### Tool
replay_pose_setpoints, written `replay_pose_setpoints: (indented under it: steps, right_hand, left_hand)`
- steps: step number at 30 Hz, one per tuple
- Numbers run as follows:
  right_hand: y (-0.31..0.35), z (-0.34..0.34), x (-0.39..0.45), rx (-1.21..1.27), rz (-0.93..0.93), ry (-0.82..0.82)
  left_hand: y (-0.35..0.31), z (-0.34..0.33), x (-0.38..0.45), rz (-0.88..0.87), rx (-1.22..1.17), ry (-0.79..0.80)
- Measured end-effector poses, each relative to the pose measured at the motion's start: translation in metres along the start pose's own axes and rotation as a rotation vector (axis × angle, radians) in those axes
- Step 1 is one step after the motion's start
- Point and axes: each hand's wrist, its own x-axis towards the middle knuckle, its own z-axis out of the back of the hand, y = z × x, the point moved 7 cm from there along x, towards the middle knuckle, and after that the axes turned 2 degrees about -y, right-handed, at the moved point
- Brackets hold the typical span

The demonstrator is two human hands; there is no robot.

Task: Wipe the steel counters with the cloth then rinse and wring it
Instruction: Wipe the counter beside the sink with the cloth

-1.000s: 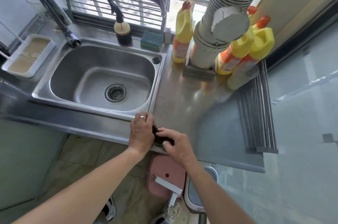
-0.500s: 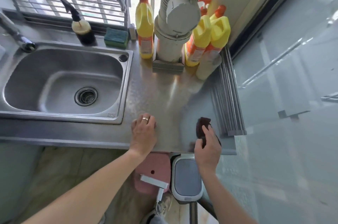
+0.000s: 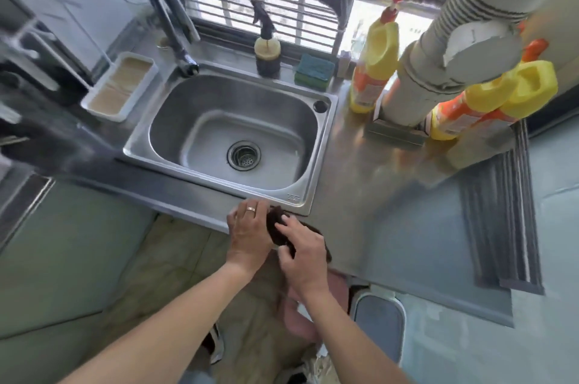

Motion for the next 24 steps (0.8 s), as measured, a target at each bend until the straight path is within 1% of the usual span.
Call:
replay_pose_setpoints:
  steps: [3,8,11,14,16,19,21,24]
  right_hand:
    - [0.030,-0.040,0.015,0.010,-0.008,0.041]
    - [0.077,-0.093,0.041,0.001,0.021,0.076]
    - [0.101,-0.120,0.054,-0.005,0.029,0.094]
    - [0.122,-0.133,0.066,0.068,-0.016,0.023]
    - [0.130,-0.134,0.077,0.134,-0.123,-0.057]
    - [0.130,-0.132,0.091,0.249,-0.376,-0.165]
    - [0.129,-0.129,0.099,0.368,-0.504,-0.218]
    - [0.126,-0.115,0.110,0.562,-0.699,-0.386]
  left_hand:
    - [0.044,0.022,0.007,0.090,-0.009,-0.062]
    - [0.108,0.055,0.022,0.112,0.017,-0.115]
    - [0.147,0.065,0.033,0.150,0.057,-0.050]
    - [0.173,0.076,0.045,0.117,0.068,0.010]
    - [0.183,0.084,0.055,0.071,0.063,0.030]
    - [0.195,0.095,0.069,0.023,0.060,0.032]
    - [0.202,0.099,0.079,0.014,0.045,0.032]
    - [0.207,0.102,0.088,0.010,0.013,0.044]
